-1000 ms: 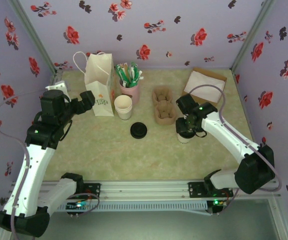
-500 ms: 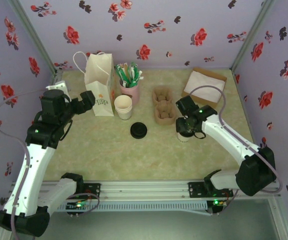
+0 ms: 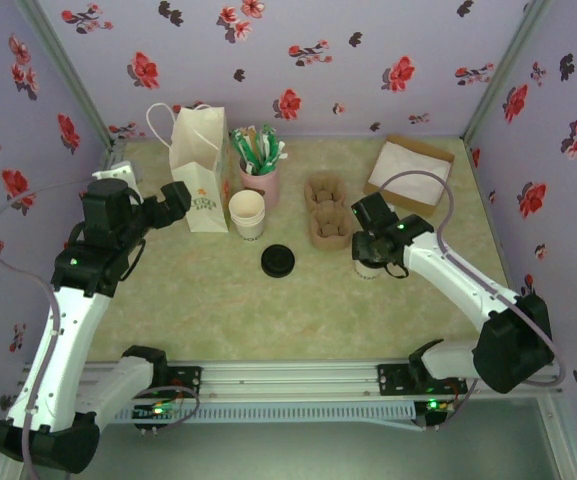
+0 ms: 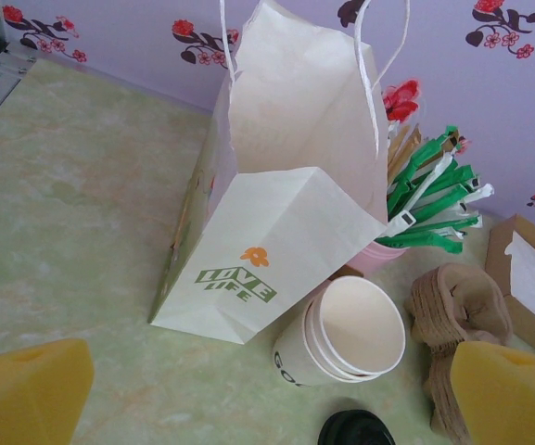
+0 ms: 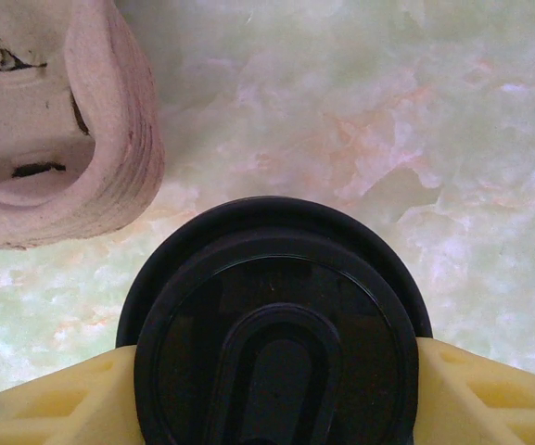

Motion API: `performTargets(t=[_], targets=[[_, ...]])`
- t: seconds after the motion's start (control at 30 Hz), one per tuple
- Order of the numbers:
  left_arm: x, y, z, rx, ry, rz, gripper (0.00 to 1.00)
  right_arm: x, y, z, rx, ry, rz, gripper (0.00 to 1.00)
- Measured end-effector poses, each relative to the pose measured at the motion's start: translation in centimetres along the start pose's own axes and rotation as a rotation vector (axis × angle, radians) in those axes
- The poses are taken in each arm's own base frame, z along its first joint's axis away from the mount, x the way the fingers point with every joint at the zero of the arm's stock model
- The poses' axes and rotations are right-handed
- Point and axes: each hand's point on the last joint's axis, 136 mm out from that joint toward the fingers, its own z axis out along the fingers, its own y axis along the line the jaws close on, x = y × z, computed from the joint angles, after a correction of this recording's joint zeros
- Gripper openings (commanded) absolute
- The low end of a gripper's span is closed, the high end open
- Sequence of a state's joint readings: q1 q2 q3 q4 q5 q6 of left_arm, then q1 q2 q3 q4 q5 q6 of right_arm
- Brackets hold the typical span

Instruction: Pack the takeout coffee

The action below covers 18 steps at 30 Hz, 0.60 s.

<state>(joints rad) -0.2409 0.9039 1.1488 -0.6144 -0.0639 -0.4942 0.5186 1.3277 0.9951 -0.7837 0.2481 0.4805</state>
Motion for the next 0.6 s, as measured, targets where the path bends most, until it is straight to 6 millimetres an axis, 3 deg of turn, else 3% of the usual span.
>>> performTargets(t=[0.6], targets=[[0.4,-0.1,0.6,0.004,0.023,0.001,1.00,-1.5,1.0,1.0,-0.036,-0.093,0.075,0.62]])
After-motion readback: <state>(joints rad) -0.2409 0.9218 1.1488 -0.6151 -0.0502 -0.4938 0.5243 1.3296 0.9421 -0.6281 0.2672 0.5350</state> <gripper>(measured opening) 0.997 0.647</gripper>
